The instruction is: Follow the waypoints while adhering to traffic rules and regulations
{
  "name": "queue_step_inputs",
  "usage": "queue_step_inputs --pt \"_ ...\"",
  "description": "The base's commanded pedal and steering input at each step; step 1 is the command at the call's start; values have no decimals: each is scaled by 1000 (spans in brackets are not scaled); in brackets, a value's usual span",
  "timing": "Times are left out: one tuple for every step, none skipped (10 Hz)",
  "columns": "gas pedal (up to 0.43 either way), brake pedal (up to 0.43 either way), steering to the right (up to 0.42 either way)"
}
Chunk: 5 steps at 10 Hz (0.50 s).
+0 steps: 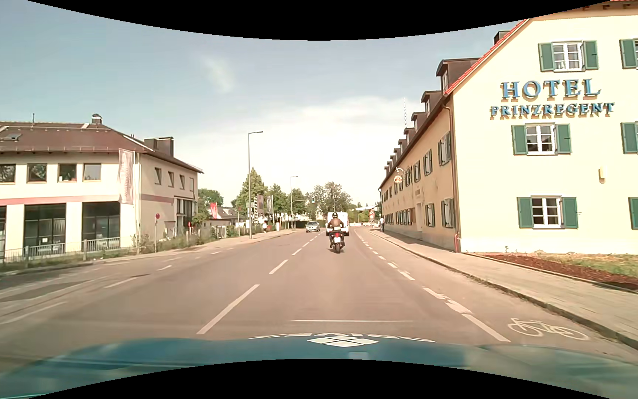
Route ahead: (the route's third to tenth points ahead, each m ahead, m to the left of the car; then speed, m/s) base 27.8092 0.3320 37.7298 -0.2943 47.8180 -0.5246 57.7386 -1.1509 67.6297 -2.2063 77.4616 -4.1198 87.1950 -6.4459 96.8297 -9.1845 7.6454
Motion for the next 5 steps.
queue_step_inputs --pt "67 0 4" --pt "67 0 4" --pt "67 0 4" --pt "67 0 4" --pt "67 0 4"
